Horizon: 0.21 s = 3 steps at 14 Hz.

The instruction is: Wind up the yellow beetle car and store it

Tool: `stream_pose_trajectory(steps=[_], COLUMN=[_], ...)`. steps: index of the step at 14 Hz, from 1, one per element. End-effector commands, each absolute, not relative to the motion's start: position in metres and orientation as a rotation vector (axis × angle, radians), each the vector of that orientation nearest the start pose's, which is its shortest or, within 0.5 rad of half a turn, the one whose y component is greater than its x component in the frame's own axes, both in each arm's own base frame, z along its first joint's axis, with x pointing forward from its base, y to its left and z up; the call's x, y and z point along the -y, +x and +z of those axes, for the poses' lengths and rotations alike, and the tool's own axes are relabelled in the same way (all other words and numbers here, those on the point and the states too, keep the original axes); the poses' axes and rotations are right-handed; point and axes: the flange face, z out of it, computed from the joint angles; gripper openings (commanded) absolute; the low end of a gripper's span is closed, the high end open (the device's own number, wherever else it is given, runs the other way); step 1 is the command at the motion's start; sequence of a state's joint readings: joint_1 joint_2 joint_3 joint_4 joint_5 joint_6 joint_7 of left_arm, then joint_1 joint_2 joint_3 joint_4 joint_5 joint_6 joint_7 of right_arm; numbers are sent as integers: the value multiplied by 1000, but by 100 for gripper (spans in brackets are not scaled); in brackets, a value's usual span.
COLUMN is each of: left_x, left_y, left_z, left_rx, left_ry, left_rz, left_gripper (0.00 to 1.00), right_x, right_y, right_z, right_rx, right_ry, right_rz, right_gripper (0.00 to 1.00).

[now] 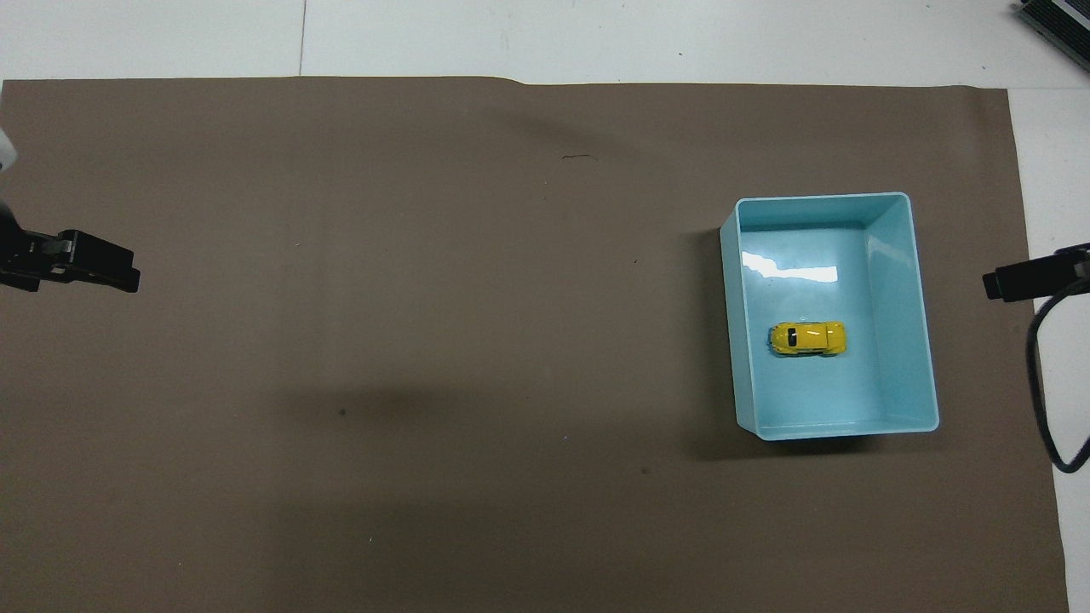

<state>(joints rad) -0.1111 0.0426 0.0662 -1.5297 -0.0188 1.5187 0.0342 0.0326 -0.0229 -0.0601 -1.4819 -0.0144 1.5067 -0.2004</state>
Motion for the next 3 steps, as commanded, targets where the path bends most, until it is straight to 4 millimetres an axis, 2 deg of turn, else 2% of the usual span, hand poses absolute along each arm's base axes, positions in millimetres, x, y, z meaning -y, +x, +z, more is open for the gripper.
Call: stream_pose_trajectory(steps=[1, 3], left_x=[25, 25], left_y=[559, 559], left_z=[620, 620], left_rx=[-106, -106], left_ry=[-3161, -3161], left_rz=[95, 95], left_gripper=[100, 100], right_x=[19, 19], right_y=[541, 541], right_z=[677, 675], right_rx=[228, 231], right_ry=[-3146, -3144], right_rz=[-73, -64], right_gripper=[100, 100])
